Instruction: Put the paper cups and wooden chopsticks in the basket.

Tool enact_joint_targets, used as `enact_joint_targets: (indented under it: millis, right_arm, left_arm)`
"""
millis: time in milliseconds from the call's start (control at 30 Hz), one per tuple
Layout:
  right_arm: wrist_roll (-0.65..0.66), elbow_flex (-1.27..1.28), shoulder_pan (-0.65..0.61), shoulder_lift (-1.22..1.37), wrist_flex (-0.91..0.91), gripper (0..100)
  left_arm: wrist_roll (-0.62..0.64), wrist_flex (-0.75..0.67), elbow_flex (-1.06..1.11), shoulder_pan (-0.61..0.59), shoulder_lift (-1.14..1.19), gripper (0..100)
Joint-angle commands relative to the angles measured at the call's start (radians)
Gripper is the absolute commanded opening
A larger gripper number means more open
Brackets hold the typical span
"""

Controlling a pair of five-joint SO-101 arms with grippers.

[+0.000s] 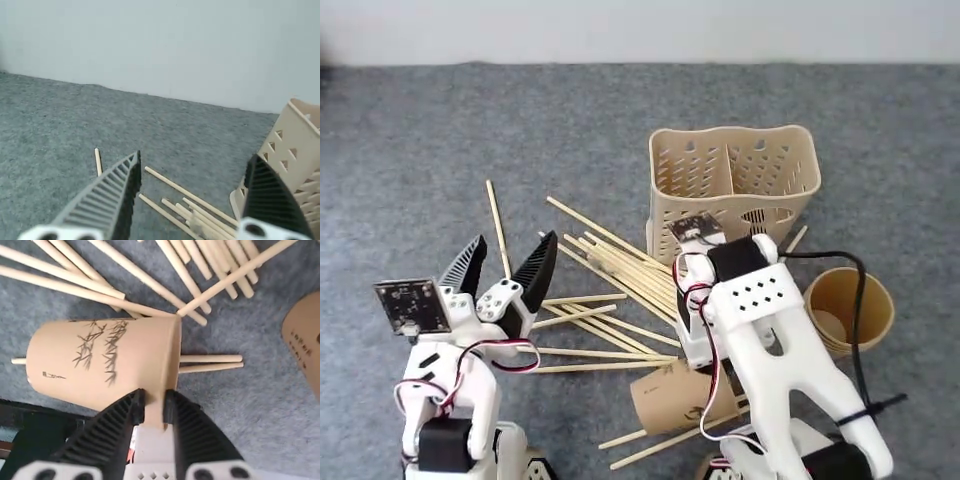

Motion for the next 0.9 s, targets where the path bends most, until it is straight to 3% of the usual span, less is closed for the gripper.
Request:
enact_joint_targets:
  millis: [0, 367, 500, 867]
  right_arm:
    - [-0.002, -0.086, -0.01, 0.001, 0.039, 1.1]
    - [-0.002, -0.204, -0.01, -0.001, 0.039, 0.9]
    - [0.005, -0.284, -0.008, -0.036, 0.041, 0.8]
    - [0.222, -0.445, -0.001, -0.315, 0.041, 0.8]
  left_arm:
    - [-0.011, -0.005, 0.002, -0.006, -0.015, 32]
    - [-0.008, -0.008, 0.038, -0.008, -0.015, 32]
    - [-0.008, -0.069, 0.102, -0.008, -0.015, 32]
    - [-0.006, -0.222, 0.216, -0.061, -0.015, 32]
